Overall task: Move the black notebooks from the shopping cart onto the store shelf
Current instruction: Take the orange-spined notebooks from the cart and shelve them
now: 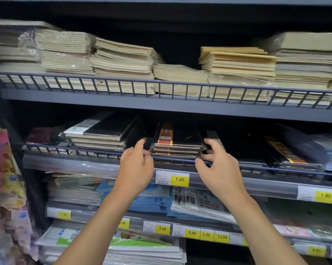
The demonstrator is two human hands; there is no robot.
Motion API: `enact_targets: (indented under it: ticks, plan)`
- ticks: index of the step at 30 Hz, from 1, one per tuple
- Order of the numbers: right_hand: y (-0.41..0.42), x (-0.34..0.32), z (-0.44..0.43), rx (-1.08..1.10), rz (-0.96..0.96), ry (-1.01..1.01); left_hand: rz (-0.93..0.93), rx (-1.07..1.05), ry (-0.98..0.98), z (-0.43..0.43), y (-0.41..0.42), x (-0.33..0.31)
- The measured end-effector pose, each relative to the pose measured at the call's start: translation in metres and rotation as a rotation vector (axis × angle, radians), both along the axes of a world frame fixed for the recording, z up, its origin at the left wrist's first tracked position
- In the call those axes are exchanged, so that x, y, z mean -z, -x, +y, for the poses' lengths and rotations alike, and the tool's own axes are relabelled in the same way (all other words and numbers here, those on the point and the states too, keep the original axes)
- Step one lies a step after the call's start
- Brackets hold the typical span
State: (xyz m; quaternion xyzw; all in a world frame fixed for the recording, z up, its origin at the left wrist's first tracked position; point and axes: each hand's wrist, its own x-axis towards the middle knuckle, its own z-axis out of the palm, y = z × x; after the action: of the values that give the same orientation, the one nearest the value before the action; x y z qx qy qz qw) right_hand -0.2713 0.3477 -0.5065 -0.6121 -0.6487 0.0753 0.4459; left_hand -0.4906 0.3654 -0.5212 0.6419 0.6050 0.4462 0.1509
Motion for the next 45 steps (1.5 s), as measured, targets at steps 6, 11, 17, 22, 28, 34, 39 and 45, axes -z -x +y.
enact_targets:
  ticks: [6, 11, 17, 22, 28, 34, 39, 45]
  plan:
    - [0.002, -0.004, -0.001, 0.101, -0.125, -0.079, 0.098, -0.042, -0.042, -0.002, -0.003, 0.004]
    - [0.004, 0.001, 0.006, 0.159, -0.142, -0.107, 0.083, -0.062, -0.118, 0.002, -0.004, -0.003]
    - [0.003, 0.0, 0.007, 0.15, -0.124, -0.1, 0.075, -0.088, -0.112, 0.001, -0.004, -0.006]
    - [0.003, -0.001, 0.001, 0.124, -0.112, -0.103, 0.139, -0.06, -0.091, -0.003, -0.007, -0.005]
    - [0.003, -0.005, 0.002, 0.141, -0.12, -0.101, 0.01, -0.024, 0.031, -0.001, -0.006, -0.006]
    - [0.001, -0.005, 0.004, 0.156, -0.097, -0.089, -0.003, -0.068, -0.057, 0.003, -0.008, 0.005]
    - [0.003, -0.002, 0.003, 0.145, -0.111, -0.074, 0.004, -0.067, -0.09, 0.002, -0.011, 0.006]
    - [0.002, -0.004, 0.003, 0.082, 0.062, -0.093, -0.043, -0.042, -0.101, 0.006, -0.009, 0.01]
